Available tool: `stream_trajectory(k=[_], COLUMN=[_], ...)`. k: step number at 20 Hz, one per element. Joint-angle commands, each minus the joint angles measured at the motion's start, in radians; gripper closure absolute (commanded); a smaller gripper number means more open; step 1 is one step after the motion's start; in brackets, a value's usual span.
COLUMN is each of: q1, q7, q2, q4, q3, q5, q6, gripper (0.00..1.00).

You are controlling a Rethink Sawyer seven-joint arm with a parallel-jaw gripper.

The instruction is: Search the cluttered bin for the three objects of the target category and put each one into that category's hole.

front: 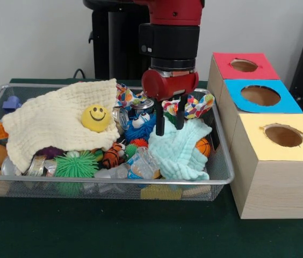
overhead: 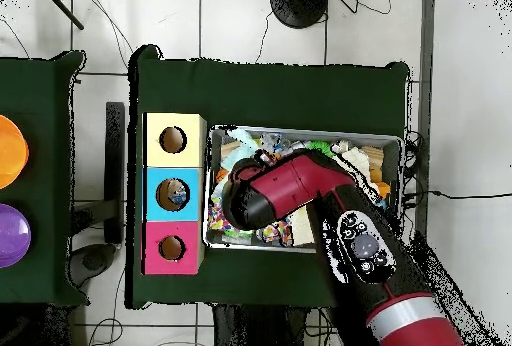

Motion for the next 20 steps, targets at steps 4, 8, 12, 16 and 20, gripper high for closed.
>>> stream_trajectory(k=[4, 8, 12, 16, 20], q1=[-0.09, -0.108, -0.122, -0.099, -0.085], q7=[-0.17, -0.185, -0.211, -0.137, -0.107], q2=[0.055, 0.043, 0.021, -0.02, -0.012], q4=[-0.065, -0.066, -0.068, -0.078, -0.09], q3=[0.148, 0.169, 0.2, 0.173, 0.141], q5=[-0.06, -0.039, -0.013, -0.029, -0.043], q6=[-0.069, -0.019, 0.038, 0.016, 0.021], gripper=[0.0, 0.0, 0.0, 0.0, 0.0])
